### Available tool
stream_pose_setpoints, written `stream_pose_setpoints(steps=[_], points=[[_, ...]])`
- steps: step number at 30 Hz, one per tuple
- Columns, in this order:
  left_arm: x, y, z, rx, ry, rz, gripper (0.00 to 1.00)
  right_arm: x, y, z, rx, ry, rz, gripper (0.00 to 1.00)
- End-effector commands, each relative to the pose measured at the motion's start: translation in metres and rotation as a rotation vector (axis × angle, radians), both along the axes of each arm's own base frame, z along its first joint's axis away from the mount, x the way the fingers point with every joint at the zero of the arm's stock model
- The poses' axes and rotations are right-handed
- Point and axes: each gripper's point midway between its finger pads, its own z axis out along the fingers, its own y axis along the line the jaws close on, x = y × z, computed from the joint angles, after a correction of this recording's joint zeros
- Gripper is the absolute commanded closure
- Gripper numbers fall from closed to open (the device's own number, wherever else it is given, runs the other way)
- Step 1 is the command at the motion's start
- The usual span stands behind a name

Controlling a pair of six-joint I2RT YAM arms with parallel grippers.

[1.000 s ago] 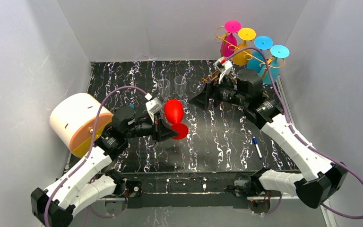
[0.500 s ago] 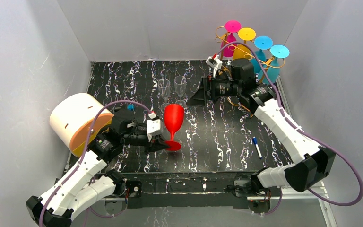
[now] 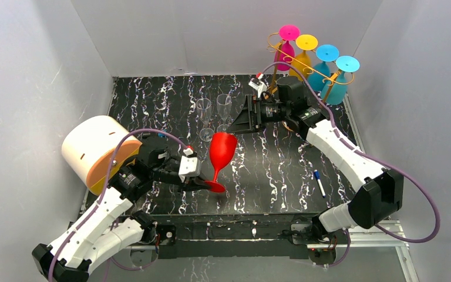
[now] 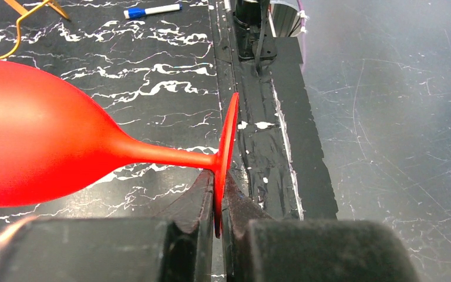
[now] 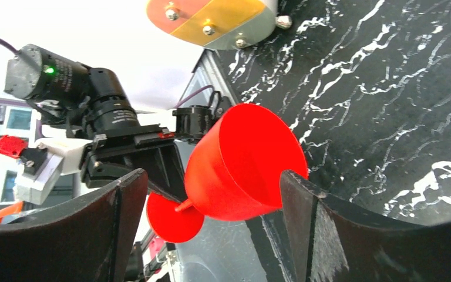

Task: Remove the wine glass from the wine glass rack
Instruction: Place the wine glass at the center of the board.

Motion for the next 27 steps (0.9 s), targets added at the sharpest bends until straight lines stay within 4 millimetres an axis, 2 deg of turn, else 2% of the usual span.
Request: stream_pose_setpoints(steps=[1, 3, 8, 13, 20, 23, 27], points=[[-0.012, -0.001, 0.021, -0.059, -0.051, -0.077, 1.00, -0.011, 0.008, 0.018, 0.098, 0.016, 0.105, 0.16], [-0.012, -0.001, 0.023, -0.062, -0.057, -0.074, 1.00, -0.013, 0.010, 0.017, 0.105, 0.047, 0.134, 0.25], [-0.010, 0.001, 0.023, -0.057, -0.073, -0.055, 1.00, -0.022, 0.014, 0.019, 0.119, 0.078, 0.201, 0.41], [-0.008, 0.001, 0.023, -0.053, -0.077, -0.047, 1.00, -0.034, 0.017, 0.019, 0.134, 0.109, 0.269, 0.49], [-0.006, 0.000, 0.021, -0.045, -0.074, -0.043, 1.00, -0.037, 0.019, 0.026, 0.171, 0.119, 0.293, 0.58], [-0.004, -0.002, 0.025, -0.047, -0.069, -0.053, 1.00, -0.040, 0.025, 0.032, 0.195, 0.116, 0.316, 0.65], [-0.005, 0.000, 0.022, -0.035, -0.071, -0.046, 1.00, -0.046, 0.024, 0.027, 0.187, 0.151, 0.358, 0.76]])
